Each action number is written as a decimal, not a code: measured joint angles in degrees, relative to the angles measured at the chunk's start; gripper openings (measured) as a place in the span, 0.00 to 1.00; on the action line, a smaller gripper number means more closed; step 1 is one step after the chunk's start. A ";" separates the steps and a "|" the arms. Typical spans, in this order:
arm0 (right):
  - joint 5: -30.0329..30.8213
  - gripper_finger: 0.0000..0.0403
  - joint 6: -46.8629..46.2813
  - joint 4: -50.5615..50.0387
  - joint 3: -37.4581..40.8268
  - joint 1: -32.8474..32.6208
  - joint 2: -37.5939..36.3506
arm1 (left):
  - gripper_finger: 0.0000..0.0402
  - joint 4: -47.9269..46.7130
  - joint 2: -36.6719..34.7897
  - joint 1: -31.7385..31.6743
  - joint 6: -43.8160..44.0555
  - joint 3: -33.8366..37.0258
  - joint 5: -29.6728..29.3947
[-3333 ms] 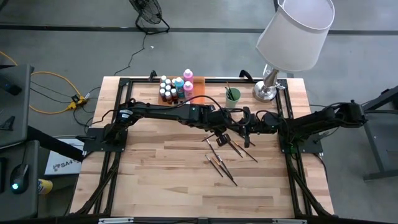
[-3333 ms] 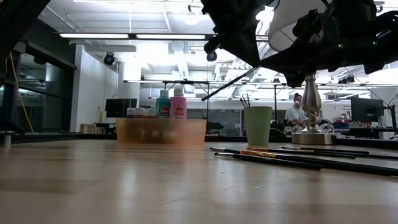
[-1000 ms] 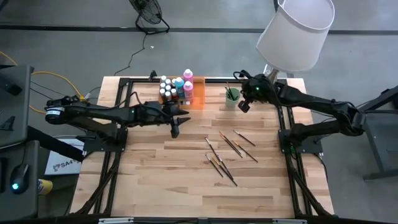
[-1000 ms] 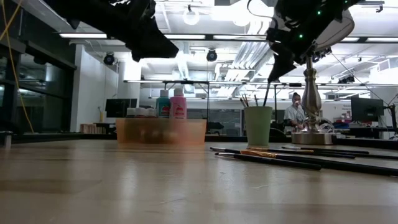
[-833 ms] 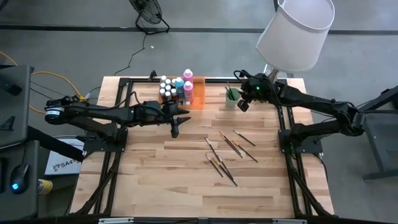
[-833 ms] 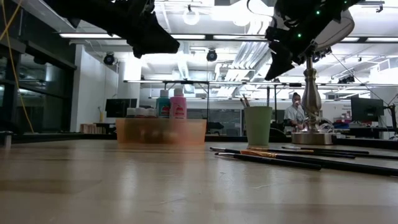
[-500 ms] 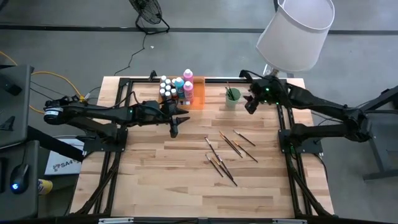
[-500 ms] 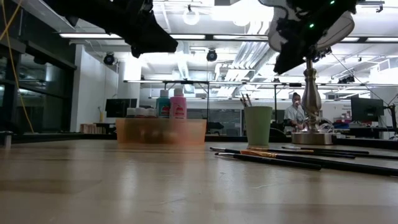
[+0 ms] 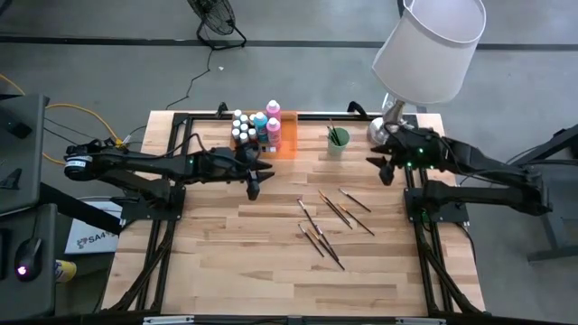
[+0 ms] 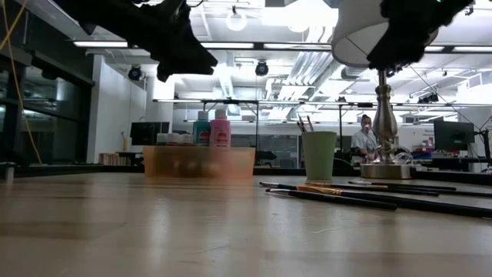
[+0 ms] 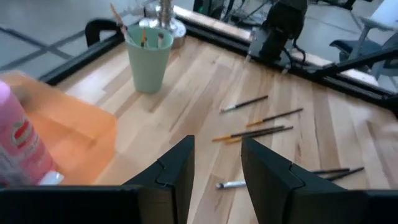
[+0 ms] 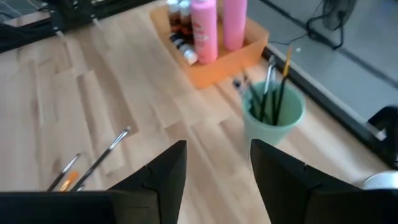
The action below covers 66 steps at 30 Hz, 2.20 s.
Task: Pick & Place Paint Supplies
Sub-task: Put the silver paint brush into the green cup
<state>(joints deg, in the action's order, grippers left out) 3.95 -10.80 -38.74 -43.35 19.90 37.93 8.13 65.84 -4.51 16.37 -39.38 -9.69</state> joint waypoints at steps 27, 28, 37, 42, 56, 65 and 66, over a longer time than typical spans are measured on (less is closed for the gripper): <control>-0.14 0.42 -14.41 2.04 -5.89 -9.39 43.34 | 0.31 16.24 -9.84 3.78 -8.79 16.65 0.12; -0.95 0.42 -15.42 2.29 -6.12 -9.39 44.56 | 0.31 17.16 -10.79 3.78 -8.93 18.04 1.02; -3.01 0.42 -13.16 5.07 -6.32 -9.03 54.05 | 0.31 19.39 -19.23 3.80 -9.67 25.60 6.74; -1.95 0.42 -12.49 6.62 -6.32 -8.45 57.35 | 0.31 19.17 -20.85 3.80 -9.67 26.71 9.25; -0.90 0.34 -8.69 6.99 -6.36 -8.54 58.12 | 0.31 17.04 -20.74 3.80 -7.10 26.75 9.15; -1.25 0.11 -7.11 7.36 -6.36 -8.50 58.14 | 0.31 18.22 -20.74 3.80 -6.79 26.75 12.40; -1.50 0.09 -6.95 7.38 -6.36 -8.50 58.14 | 0.31 18.36 -20.74 3.78 -6.69 26.75 12.40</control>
<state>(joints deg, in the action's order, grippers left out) 2.44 -17.75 -31.35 -49.71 11.40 96.07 26.49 45.10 -0.73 9.68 -12.62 2.71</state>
